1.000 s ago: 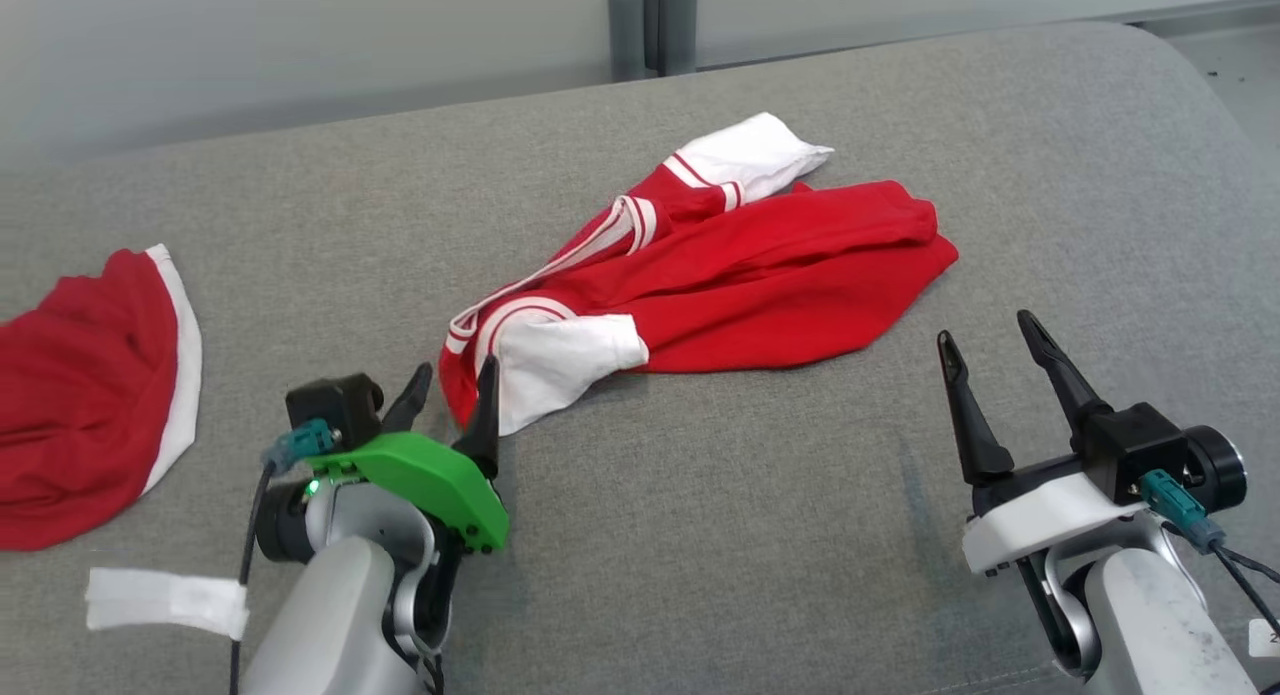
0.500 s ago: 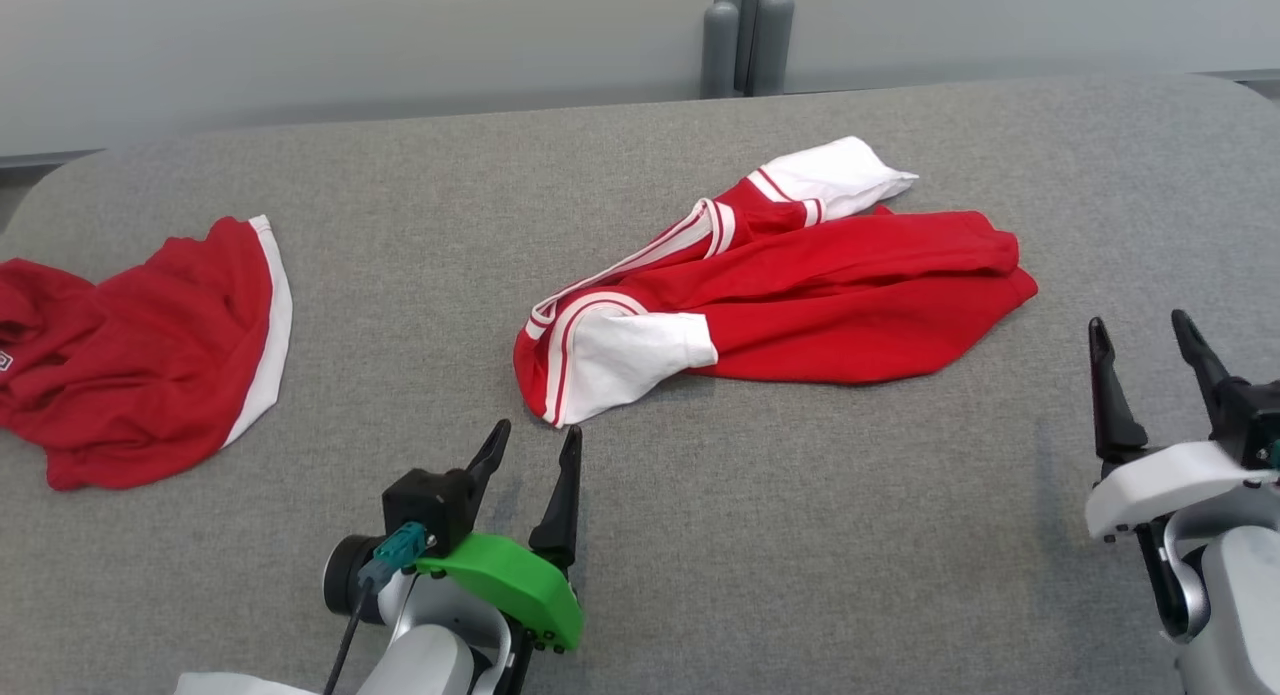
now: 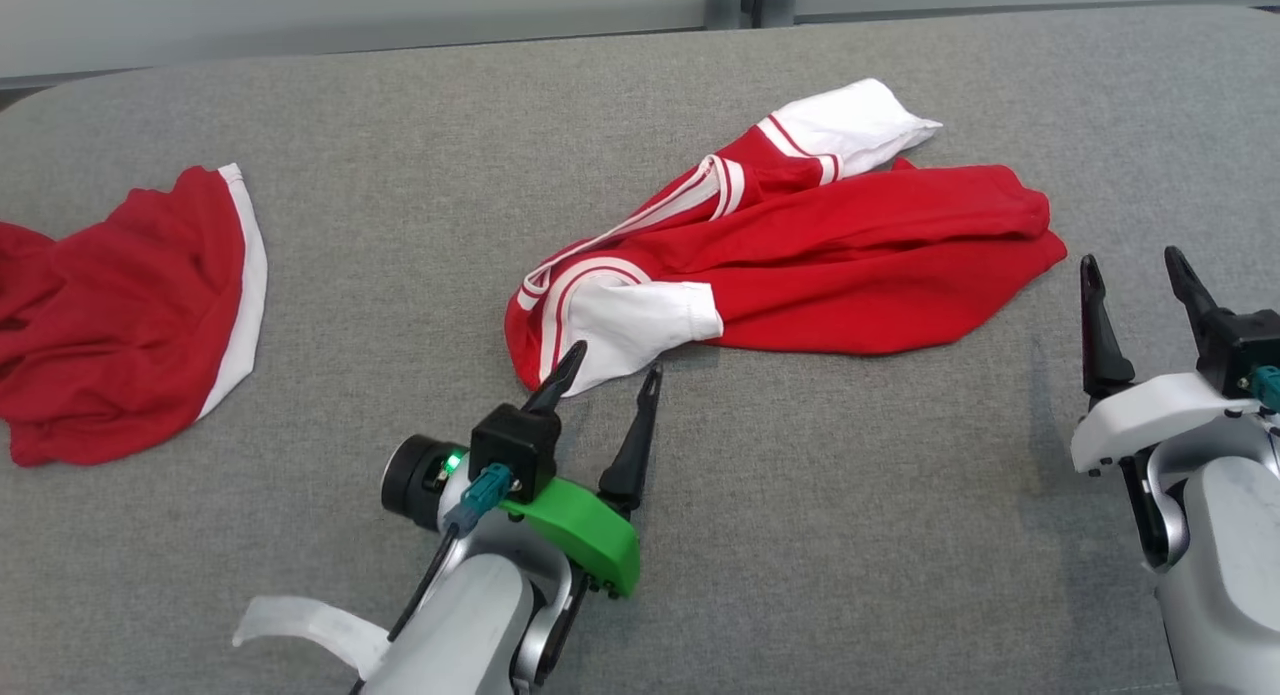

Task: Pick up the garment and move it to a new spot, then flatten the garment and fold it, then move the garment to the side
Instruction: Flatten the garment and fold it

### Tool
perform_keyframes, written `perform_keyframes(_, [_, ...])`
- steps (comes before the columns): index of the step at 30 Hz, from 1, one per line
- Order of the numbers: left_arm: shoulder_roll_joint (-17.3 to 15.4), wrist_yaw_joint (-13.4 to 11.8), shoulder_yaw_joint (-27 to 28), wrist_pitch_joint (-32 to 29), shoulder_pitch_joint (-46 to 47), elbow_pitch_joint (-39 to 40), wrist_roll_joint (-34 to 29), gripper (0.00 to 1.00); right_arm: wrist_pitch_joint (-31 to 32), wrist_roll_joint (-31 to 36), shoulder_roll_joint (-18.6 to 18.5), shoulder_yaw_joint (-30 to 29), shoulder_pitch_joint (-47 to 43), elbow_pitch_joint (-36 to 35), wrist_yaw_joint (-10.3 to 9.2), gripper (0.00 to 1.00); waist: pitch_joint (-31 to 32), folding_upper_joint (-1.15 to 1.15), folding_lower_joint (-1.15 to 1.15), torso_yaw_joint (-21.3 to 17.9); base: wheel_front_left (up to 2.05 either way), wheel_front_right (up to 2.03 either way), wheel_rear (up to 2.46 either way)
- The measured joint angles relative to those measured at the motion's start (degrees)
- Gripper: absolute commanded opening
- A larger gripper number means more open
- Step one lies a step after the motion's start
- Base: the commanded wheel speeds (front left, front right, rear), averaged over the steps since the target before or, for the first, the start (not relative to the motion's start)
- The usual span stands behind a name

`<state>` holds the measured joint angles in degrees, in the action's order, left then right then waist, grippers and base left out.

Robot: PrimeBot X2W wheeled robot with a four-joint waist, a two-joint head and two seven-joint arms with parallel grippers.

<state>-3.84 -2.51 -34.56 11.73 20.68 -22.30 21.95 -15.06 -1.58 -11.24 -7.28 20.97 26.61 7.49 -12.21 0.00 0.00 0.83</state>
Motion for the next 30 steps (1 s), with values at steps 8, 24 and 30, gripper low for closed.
perform_keyframes(8, [0.8, -0.1, -2.7, 0.1, 7.2, -3.2, -0.2, 1.0, 0.0, 1.9, 0.2, 2.0, 7.8, 2.8, 0.0, 1.0, -4.7, 0.0, 0.0, -1.3, 0.0, 0.0, 0.0])
perform_keyframes(24, [1.0, -4.4, -7.8, -1.2, 14.3, -15.0, 2.9, 1.0, 0.0, 0.9, 1.4, 3.1, 8.7, 0.5, 0.0, 1.0, -9.3, 0.0, 0.0, -4.7, 0.0, 0.0, 0.0])
perform_keyframes(30, [0.4, -3.7, -7.9, -2.6, 15.7, -19.9, 3.2, 0.38, 0.0, 0.1, 1.3, 3.9, 7.7, -1.4, 0.0, 1.0, -9.0, 0.0, 0.01, -5.9, 0.0, 0.0, 0.0])
